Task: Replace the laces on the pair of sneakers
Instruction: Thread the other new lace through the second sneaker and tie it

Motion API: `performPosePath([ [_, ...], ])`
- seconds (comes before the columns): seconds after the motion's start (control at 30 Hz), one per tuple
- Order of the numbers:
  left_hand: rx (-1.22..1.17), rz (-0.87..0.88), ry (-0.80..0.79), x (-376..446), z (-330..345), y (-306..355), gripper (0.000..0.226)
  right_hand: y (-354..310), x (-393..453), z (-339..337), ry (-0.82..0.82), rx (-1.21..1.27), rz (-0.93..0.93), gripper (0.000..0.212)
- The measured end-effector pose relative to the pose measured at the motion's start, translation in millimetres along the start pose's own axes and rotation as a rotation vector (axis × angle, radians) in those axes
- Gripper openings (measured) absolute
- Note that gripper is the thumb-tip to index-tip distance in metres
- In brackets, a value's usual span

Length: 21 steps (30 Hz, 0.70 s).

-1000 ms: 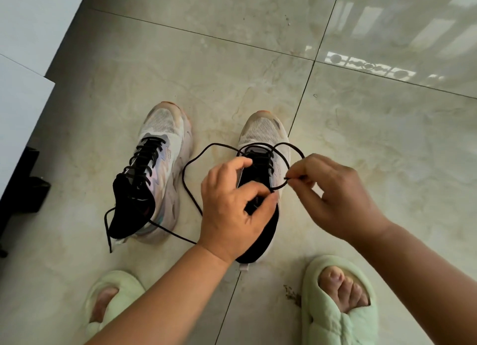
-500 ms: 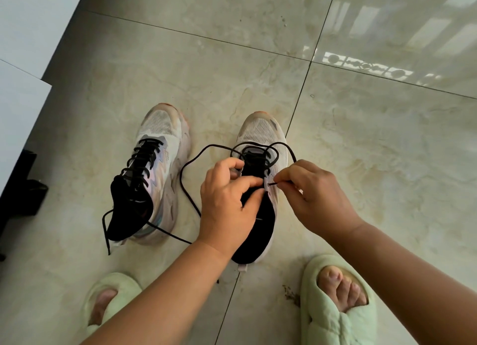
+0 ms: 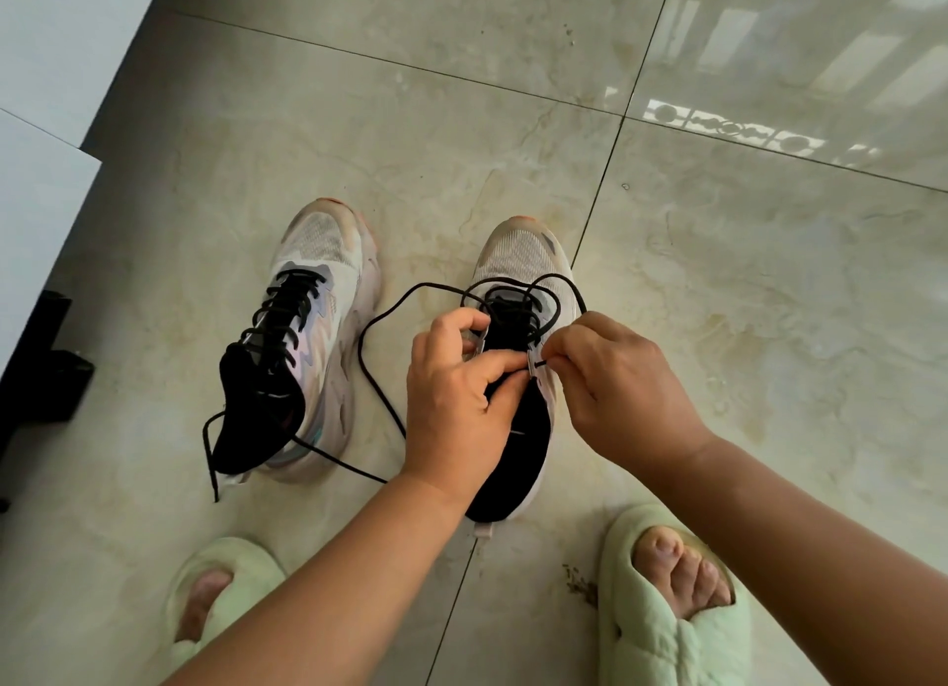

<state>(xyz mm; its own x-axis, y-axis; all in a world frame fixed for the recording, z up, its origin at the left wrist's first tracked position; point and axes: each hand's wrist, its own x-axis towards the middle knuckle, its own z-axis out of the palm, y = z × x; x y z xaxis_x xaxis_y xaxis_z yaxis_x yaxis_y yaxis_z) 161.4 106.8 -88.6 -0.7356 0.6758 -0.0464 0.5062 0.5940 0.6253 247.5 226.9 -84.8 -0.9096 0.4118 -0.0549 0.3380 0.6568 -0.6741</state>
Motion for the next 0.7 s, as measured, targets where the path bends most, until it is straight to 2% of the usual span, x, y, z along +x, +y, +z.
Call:
performPosePath([
  [0.27,-0.006,0.006,0.033,-2.4,1.4,3.3,0.013,-4.6,4.6,0.9,-0.104,-0.166,-0.08,0.007],
  [0.37,0.003,0.03,0.025,-0.1,1.8,2.5,0.012,-4.1,5.1,2.1,-0.092,-0.144,-0.106,0.004],
  [0.57,-0.003,0.06,0.024,3.8,2.3,-2.8,0.013,5.1,5.6,4.6,0.034,0.217,0.086,0.004],
  [0.63,0.012,0.073,0.022,6.3,1.9,-4.2,0.011,7.7,7.0,4.3,0.08,0.238,0.173,0.006],
  [0.7,0.037,0.086,0.016,7.1,2.1,-4.2,0.01,8.7,7.1,4.2,0.048,0.197,0.174,0.009],
])
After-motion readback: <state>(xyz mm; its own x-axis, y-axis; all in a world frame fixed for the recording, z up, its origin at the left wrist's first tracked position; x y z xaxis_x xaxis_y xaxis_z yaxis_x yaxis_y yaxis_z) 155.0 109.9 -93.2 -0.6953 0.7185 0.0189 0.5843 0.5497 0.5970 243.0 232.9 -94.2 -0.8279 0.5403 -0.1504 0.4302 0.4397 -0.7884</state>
